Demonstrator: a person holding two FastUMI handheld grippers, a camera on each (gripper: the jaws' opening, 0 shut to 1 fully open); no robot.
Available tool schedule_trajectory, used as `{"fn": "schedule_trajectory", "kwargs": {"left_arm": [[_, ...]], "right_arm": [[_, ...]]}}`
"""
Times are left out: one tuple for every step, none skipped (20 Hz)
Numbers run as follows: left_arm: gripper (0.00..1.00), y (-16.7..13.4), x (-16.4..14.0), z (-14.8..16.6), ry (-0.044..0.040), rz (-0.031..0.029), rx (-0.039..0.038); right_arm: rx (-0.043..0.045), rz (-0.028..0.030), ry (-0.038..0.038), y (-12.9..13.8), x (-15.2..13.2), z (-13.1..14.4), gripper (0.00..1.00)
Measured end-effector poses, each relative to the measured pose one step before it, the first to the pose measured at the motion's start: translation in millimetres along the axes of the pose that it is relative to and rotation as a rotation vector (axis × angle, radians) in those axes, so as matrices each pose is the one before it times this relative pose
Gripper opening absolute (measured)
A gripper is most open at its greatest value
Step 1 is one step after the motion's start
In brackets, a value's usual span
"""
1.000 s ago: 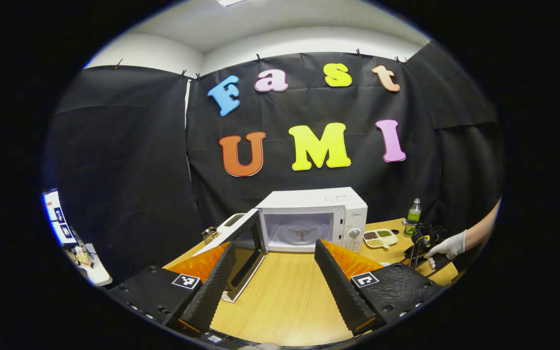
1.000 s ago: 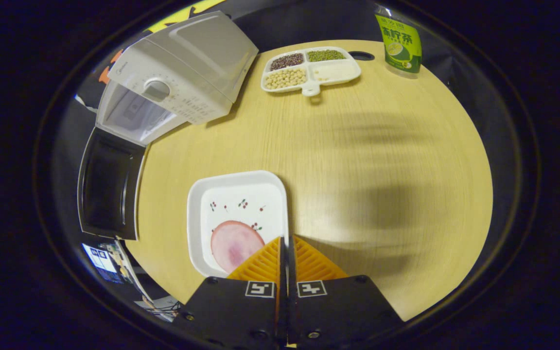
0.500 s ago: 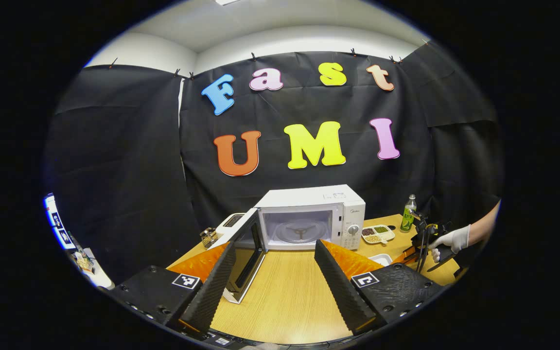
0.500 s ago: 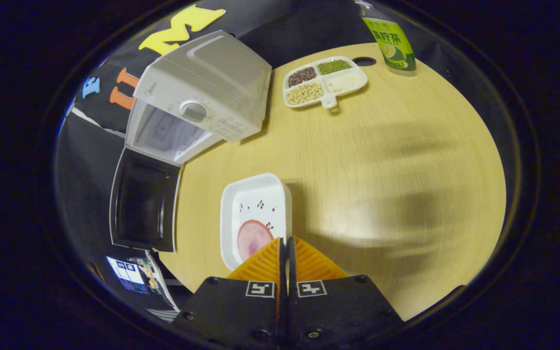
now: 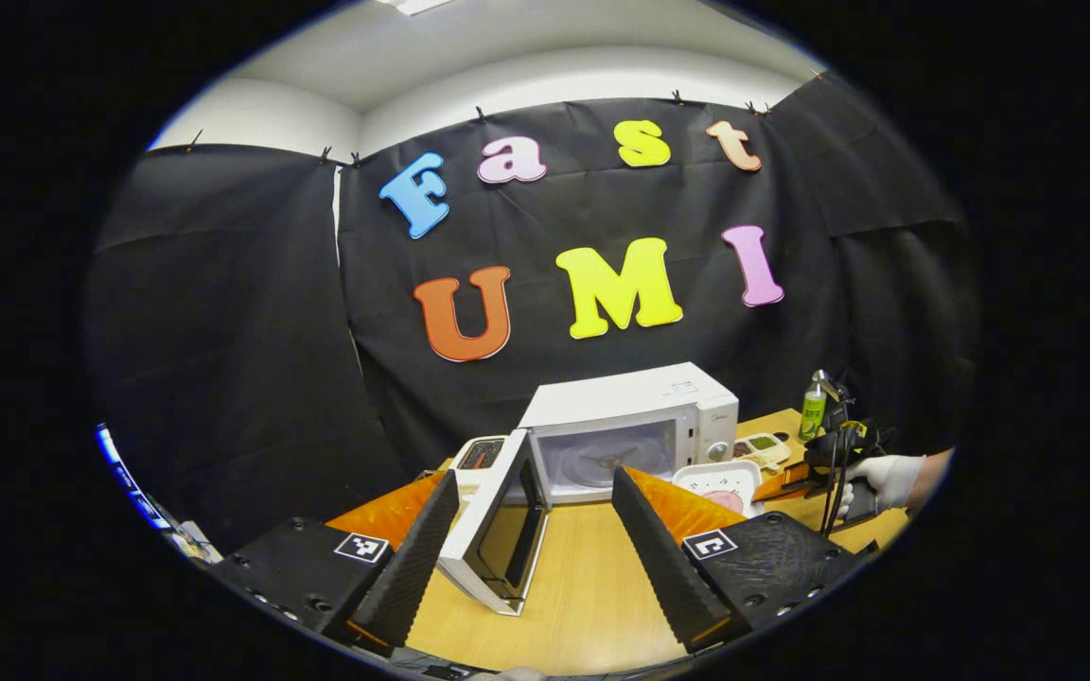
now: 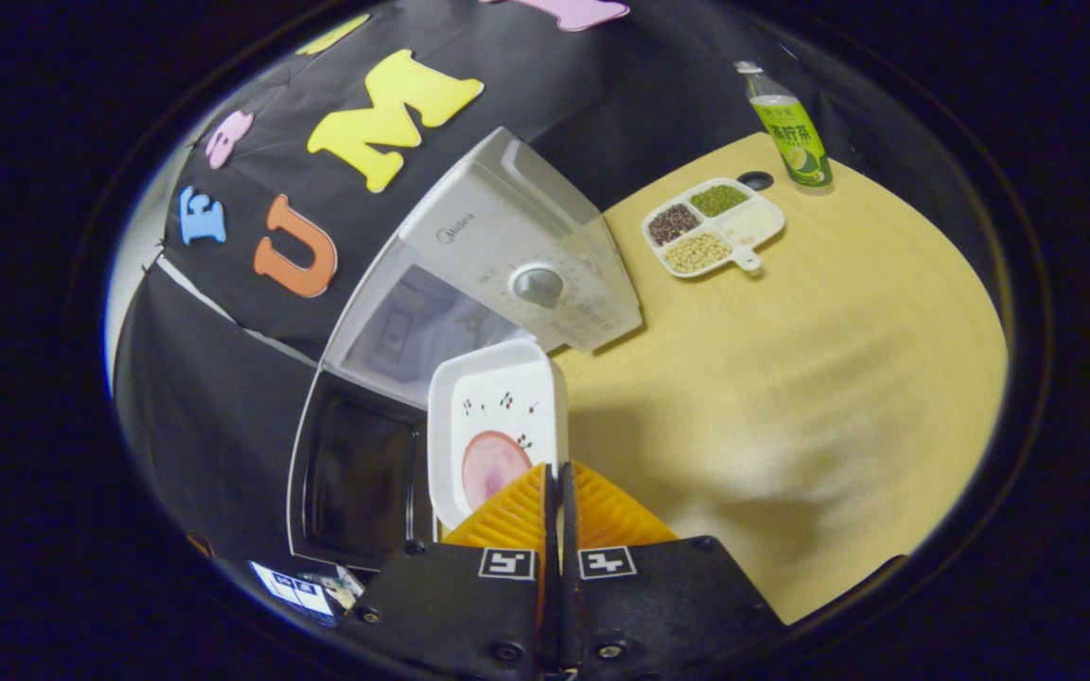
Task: Open the microwave oven with the left hand, put the food in, and close the microwave oven.
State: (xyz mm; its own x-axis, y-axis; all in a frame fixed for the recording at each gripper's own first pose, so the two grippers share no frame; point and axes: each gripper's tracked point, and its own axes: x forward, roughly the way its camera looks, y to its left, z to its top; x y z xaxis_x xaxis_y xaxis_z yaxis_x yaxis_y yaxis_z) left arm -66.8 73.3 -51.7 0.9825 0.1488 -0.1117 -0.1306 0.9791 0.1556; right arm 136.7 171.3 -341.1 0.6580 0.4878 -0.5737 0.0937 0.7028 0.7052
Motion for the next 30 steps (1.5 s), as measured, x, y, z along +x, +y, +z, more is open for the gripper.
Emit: {"fn": "schedule_trajectory", "kwargs": {"left_arm": [[0.97, -2.59, 5.32, -1.00, -0.00482, -0.02041, -0.01121], [0.97, -2.78, 4.81, -3.88, 0.00170, -0.01720, -0.00774], [0.97, 1.46, 5.63, -5.03, 0.00020, -0.00852, 0.00321], [0.97, 2.41, 5.40, -7.72, 0.00172, -0.00415, 0.01566], [0.97, 1.77, 4.81, -10.54, 0.01012, -0.00203, 0.02143], [0.97, -0.61, 4.39, -9.97, 0.00705, -0.00849, 0.01722], [0.97, -0.83, 3.90, -8.40, 0.00495, -0.01004, 0.00829], [0.97, -1.56, 2.55, -11.95, 0.01048, -0.01695, -0.00053], [0.97, -1.24, 1.62, -8.76, 0.00133, -0.01818, -0.00393], [0.97, -0.71, 0.29, -5.32, -0.00404, -0.01033, 0.00314], [0.97, 2.95, 2.75, -6.70, 0.00315, -0.00258, 0.00879], [0.97, 4.91, 2.67, -5.65, 0.00274, 0.00417, 0.00823], [0.97, 3.53, 3.71, -4.78, 0.00469, 0.00190, 0.00085], [0.97, 4.41, 3.08, -3.35, 0.00666, 0.00753, -0.00565], [0.97, 4.21, 3.69, -4.40, 0.00632, 0.00557, -0.00519], [0.97, 4.22, 2.23, -3.62, 0.00681, 0.00837, 0.00328], [0.97, 4.11, 3.23, -3.92, 0.00150, 0.00480, 0.01010], [0.97, 3.82, 2.70, -2.92, 0.00404, 0.00563, 0.01300], [0.97, 2.56, 4.34, -2.51, 0.00814, 0.00494, 0.00580], [0.97, 2.97, 3.49, -1.67, 0.00289, 0.00396, -0.00212], [0.97, 2.85, 2.77, -0.23, 0.00004, 0.00249, -0.00399], [0.97, 2.94, 3.47, -1.08, -0.00122, 0.00421, -0.00261], [0.97, 1.00, 4.38, -1.00, -0.00114, 0.00094, -0.00048], [0.97, 0.38, 3.46, -2.05, 0.00288, 0.00195, 0.00533], [0.97, 0.83, 3.40, -3.23, 0.01079, 0.00554, 0.01082], [0.97, 0.65, 1.95, -1.63, -0.00027, 0.00211, 0.00922], [0.97, -1.90, 1.77, 0.56, -0.00341, -0.00237, 0.00372], [0.97, -0.52, 2.55, -1.86, 0.00662, -0.00599, -0.00106], [0.97, -1.72, 1.62, -0.81, 0.00302, -0.00477, 0.00016], [0.97, -0.03, 2.03, -1.21, 0.00111, -0.00466, -0.00213]], "right_arm": [[0.02918, 0.01313, -0.04094, 15.03, 7.74, -0.90, 0.00], [0.02816, 0.01501, -0.03947, 16.29, 8.41, -1.87, 0.04], [0.02422, 0.02369, -0.04149, 16.17, 9.61, -1.74, 0.04], [0.02526, 0.02411, -0.03808, 13.97, 9.20, -2.71, 0.04], [0.02461, 0.01280, -0.03988, 11.14, 9.29, -2.47, 0.04], [0.02541, -0.00435, -0.03855, 6.72, 8.00, -2.92, 0.04], [0.02688, -0.01633, -0.03214, 4.27, 9.19, -5.42, 0.04], [0.02160, -0.02129, -0.02726, 1.79, 9.11, -5.60, 0.04], [0.02107, -0.01311, -0.02347, 3.12, 10.33, -5.54, 0.04], [0.01861, 0.00124, -0.02389, 6.34, 8.63, -5.63, 0.04], [0.01502, -0.00107, -0.01808, 4.65, 10.69, -5.62, 0.04], [0.01702, -0.00262, -0.01528, 3.00, 10.74, -6.28, 0.03], [0.01358, -0.00804, -0.00832, 1.55, 12.58, -4.96, 0.04], [0.01622, -0.00512, -0.00902, 1.87, 11.54, -4.05, 0.04], [0.02089, 0.00598, -0.01537, 3.90, 12.12, -1.84, 0.04], [0.01867, 0.01157, -0.01291, 4.83, 12.33, -0.14, 0.04], [0.02101, 0.00165, -0.01448, 2.79, 11.34, 1.33, 0.04], [0.00987, -0.00502, -0.01686, 1.29, 10.10, -0.28, 0.04], [-0.00175, -0.00950, -0.01320, -0.97, 10.80, 0.24, 0.04], [0.00275, -0.01267, -0.00432, -1.52, 10.11, -0.45, 0.00], [0.01221, -0.01163, -0.00426, -3.03, 11.52, -1.57, 0.04], [0.02113, -0.00844, -0.00616, -3.00, 10.89, -0.09, 0.04], [0.02248, -0.00264, -0.00757, -2.92, 10.32, 0.17, 0.04], [0.02894, 0.00906, -0.00956, 0.69, 9.54, 1.54, 0.04], [0.01401, 0.00293, -0.01030, -0.20, 7.51, 2.34, 0.04], [0.00815, 0.00221, -0.01004, 0.11, 6.60, 2.81, 0.04], [-0.00192, -0.00202, -0.00986, 0.87, 6.60, 2.22, 0.04], [-0.01262, 0.01027, -0.01209, 1.89, 6.13, 3.77, 0.04], [-0.00296, 0.01096, -0.00153, 1.29, 6.16, 1.10, 0.04], [0.01009, 0.00068, -0.00946, 0.89, 2.50, 0.34, 0.04]]}}
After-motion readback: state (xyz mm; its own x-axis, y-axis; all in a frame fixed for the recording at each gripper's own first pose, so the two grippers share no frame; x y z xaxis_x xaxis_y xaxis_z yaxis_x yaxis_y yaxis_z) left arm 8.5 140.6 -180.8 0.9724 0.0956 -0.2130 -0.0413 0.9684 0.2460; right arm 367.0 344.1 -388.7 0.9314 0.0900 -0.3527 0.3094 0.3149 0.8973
